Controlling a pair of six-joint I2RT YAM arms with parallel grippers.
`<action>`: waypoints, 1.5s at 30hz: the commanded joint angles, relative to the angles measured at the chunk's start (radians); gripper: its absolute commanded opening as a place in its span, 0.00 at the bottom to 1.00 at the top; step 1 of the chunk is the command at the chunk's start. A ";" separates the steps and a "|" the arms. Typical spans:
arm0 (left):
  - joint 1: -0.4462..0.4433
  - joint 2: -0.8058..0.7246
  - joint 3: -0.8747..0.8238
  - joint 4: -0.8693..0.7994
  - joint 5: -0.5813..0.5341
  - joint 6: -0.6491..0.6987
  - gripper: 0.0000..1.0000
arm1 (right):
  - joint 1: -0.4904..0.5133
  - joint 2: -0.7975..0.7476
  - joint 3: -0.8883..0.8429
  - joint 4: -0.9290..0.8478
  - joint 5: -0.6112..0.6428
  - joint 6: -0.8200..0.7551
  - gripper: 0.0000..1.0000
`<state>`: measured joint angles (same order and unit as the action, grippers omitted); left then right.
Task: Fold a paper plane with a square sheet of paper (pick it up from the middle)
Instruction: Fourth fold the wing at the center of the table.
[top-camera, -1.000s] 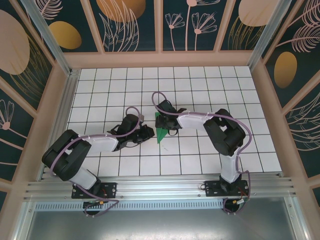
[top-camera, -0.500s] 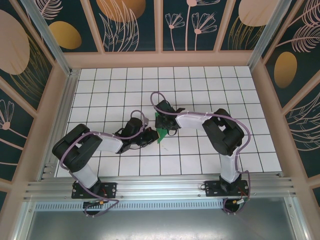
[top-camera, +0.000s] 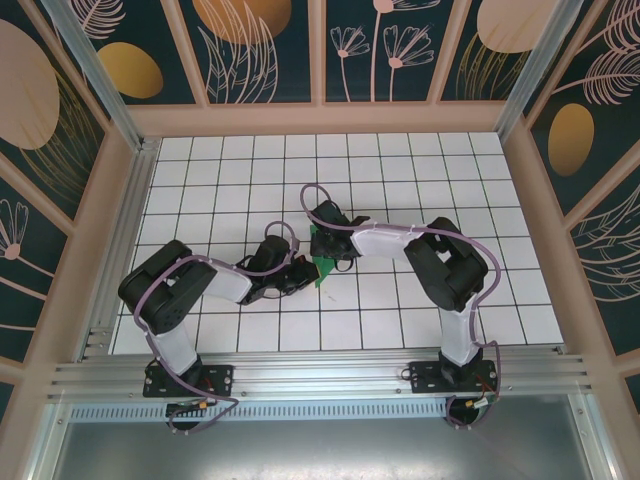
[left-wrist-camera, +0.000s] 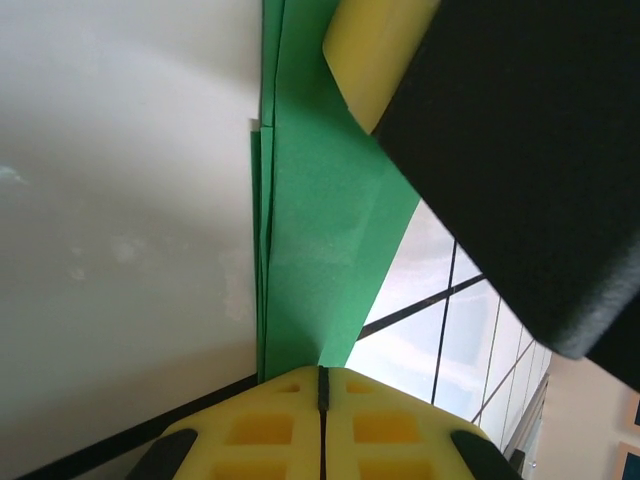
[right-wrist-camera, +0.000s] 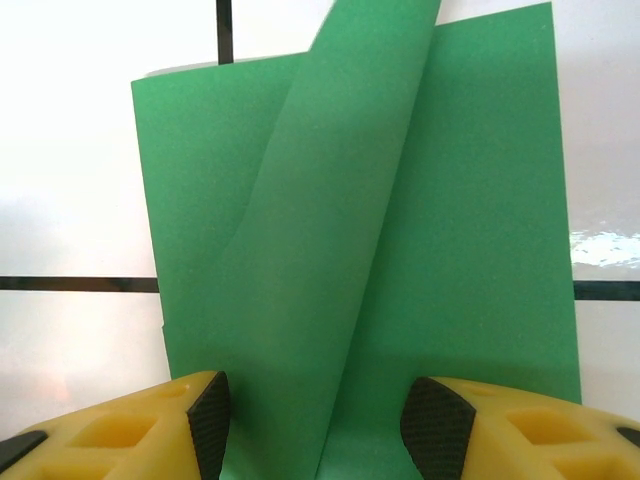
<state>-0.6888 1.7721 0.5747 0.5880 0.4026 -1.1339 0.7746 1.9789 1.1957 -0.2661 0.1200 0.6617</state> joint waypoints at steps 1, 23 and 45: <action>-0.006 0.015 0.022 -0.054 -0.037 0.019 0.07 | -0.023 0.212 -0.095 -0.154 0.032 0.010 0.58; -0.007 0.044 -0.045 -0.119 -0.077 -0.078 0.00 | -0.052 0.042 0.053 -0.203 -0.050 -0.006 0.62; -0.003 0.065 -0.058 -0.091 -0.061 -0.087 0.00 | -0.177 -0.263 -0.221 0.228 -0.589 -0.136 0.47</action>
<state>-0.6922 1.7794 0.5552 0.6254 0.3779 -1.2179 0.6090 1.6917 1.0203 -0.1284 -0.3523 0.5461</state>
